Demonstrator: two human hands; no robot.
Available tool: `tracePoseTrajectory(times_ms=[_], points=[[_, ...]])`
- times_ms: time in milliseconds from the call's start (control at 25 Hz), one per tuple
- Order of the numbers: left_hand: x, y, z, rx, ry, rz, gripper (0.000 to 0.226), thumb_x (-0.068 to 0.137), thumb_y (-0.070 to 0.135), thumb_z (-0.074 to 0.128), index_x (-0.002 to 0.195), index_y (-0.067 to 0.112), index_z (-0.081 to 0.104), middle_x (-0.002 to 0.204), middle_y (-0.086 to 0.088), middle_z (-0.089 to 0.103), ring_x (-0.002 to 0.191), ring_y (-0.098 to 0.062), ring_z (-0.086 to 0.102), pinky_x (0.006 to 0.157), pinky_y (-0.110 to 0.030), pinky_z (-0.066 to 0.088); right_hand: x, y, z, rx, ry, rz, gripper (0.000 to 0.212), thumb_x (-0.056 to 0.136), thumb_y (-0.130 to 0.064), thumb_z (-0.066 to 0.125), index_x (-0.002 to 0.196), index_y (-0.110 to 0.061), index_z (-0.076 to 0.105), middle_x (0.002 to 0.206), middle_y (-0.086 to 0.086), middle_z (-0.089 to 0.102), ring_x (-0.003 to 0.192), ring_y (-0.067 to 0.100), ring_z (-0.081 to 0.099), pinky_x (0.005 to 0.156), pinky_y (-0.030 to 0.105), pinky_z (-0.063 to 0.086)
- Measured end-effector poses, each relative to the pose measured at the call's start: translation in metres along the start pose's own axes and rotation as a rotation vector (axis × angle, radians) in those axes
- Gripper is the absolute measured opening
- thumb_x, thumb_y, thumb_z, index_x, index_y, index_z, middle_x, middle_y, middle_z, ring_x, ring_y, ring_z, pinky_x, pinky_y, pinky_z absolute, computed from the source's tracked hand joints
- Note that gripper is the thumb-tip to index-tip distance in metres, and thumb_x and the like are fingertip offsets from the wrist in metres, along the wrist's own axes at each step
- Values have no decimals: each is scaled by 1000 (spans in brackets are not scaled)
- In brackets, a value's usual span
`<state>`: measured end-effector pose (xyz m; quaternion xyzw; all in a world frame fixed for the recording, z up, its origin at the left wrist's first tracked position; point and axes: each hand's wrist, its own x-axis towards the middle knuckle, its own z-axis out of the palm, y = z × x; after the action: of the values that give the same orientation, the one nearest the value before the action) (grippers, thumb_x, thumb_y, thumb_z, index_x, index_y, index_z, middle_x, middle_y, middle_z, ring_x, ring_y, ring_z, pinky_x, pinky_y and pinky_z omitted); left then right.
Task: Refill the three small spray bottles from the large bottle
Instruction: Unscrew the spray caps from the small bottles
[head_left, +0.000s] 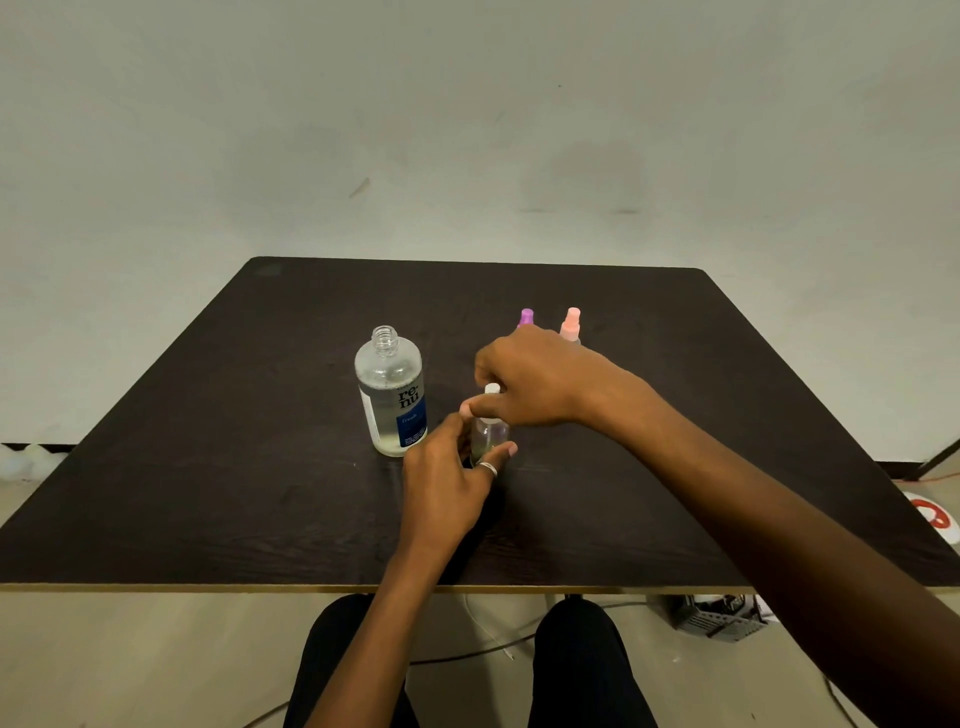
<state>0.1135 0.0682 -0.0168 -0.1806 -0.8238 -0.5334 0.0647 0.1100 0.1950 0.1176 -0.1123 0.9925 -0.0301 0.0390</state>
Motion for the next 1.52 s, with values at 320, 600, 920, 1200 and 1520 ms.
tracePoseTrajectory(times_ms=[320,600,920,1200,1520], points=[[-2,-1,3,16,58,16,45,80,38,80,120,31,62,96,27,57,87,18,55,69,0,40,4,-3,-5,29,-123,-75,18,83,-8,68,99,-17,68,103,-2,66,95,15,62,84,28,52],[-2,-1,4,54,87,18,46,78,39,82,118,25,65,92,26,55,83,17,53,69,2,39,5,-4,2,-89,23,-10,26,92,-37,61,87,-12,63,83,3,65,74,14,60,76,28,49],[-2,-4,6,61,98,26,46,77,40,81,117,25,64,93,25,56,86,8,58,72,-3,40,3,1,-2,-43,10,-8,30,91,-43,61,99,-15,65,92,1,67,82,14,61,81,30,51],[-2,-3,6,46,97,21,51,78,40,81,123,26,63,97,25,57,87,9,57,75,-3,40,4,5,-4,36,-115,-101,24,84,-12,69,106,-19,66,106,-5,64,98,12,60,85,26,49],[-2,-4,6,47,98,33,44,78,39,82,116,26,65,93,26,56,87,9,58,70,0,41,7,5,2,-17,19,-15,38,92,-47,57,81,-11,60,70,-5,56,63,9,53,70,26,47]])
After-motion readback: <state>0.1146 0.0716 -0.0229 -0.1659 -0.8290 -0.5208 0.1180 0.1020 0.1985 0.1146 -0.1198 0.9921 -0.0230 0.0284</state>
